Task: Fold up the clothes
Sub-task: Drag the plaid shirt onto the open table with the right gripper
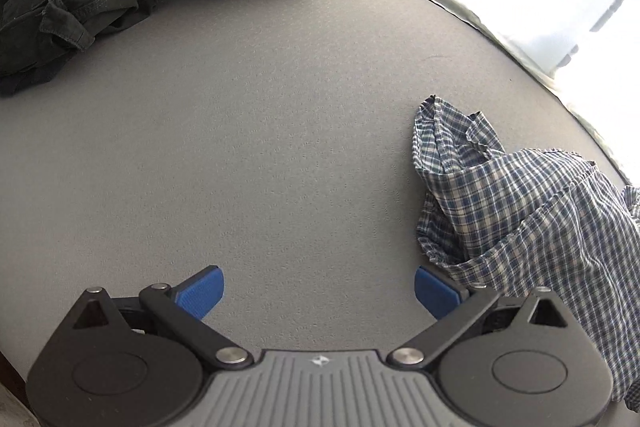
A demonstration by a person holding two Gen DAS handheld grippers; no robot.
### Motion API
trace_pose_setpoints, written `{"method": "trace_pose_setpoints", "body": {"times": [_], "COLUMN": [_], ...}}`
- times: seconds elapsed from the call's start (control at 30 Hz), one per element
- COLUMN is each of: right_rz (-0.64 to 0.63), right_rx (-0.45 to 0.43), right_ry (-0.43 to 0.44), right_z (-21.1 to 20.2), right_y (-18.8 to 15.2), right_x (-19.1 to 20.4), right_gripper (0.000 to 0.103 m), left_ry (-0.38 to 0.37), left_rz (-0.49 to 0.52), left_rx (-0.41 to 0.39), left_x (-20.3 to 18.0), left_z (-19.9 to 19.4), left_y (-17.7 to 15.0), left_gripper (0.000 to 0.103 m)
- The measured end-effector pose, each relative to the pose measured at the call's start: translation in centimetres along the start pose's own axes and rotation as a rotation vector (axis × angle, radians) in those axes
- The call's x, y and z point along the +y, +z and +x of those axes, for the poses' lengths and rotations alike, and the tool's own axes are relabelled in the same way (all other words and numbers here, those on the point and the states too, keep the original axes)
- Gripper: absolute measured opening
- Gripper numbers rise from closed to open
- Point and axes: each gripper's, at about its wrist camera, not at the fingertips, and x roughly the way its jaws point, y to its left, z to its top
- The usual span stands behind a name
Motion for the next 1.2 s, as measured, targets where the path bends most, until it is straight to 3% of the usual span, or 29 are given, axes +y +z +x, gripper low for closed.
{"method": "trace_pose_setpoints", "body": {"times": [0.17, 0.37, 0.47, 0.53, 0.57, 0.6, 0.63, 0.67, 0.7, 0.83, 1.07, 1.2], "right_rz": [-0.015, -0.115, -0.264, -0.381, -0.431, -0.472, -0.511, -0.55, -0.541, -0.393, -0.227, -0.169], "right_rx": [-0.058, -0.016, -0.008, -0.008, -0.004, 0.003, 0.014, 0.025, 0.03, 0.044, 0.092, 0.114], "right_ry": [0.126, 0.335, 0.434, 0.458, 0.454, 0.437, 0.414, 0.391, 0.388, 0.389, 0.242, 0.109], "right_z": [-1.1, -0.2, 0.0, 0.4, 0.6, 0.8, 0.9, 1.1, 0.7, -2.0, -4.5, -5.1], "right_y": [1.7, 2.3, 1.3, 0.3, -0.2, -0.7, -1.2, -1.7, -2.0, -2.2, -5.3, -7.5], "right_x": [3.0, 9.5, 13.5, 15.8, 16.6, 17.1, 17.5, 17.8, 17.5, 13.9, 4.8, -0.1], "right_gripper": [0.043, 0.047, 0.06, 0.07, 0.07, 0.064, 0.035, 0.019, 0.012, 0.008, 0.005, 0.004], "left_ry": [-0.014, -0.016, -0.016, -0.018, -0.019, -0.02, -0.021, -0.022, -0.024, -0.032, -0.047, -0.06], "left_rz": [0.019, 0.004, -0.017, -0.031, -0.037, -0.044, -0.05, -0.054, -0.058, -0.067, -0.046, -0.024], "left_rx": [0.012, 0.031, 0.031, 0.03, 0.028, 0.026, 0.022, 0.016, 0.009, -0.005, 0.011, 0.023], "left_x": [-0.3, 0.3, 1.0, 1.5, 1.8, 2.1, 2.4, 2.6, 2.9, 3.7, 4.7, 5.2], "left_z": [0.3, 0.7, 0.5, 0.4, 0.3, 0.1, 0.0, -0.2, -0.5, -1.5, -2.7, -3.2], "left_y": [-0.2, -0.8, -1.0, -1.2, -1.2, -1.2, -1.3, -1.3, -1.4, -1.9, -4.4, -6.0], "left_gripper": [0.1, 0.1, 0.1, 0.1, 0.1, 0.1, 0.1, 0.1, 0.1, 0.1, 0.1, 0.1]}}
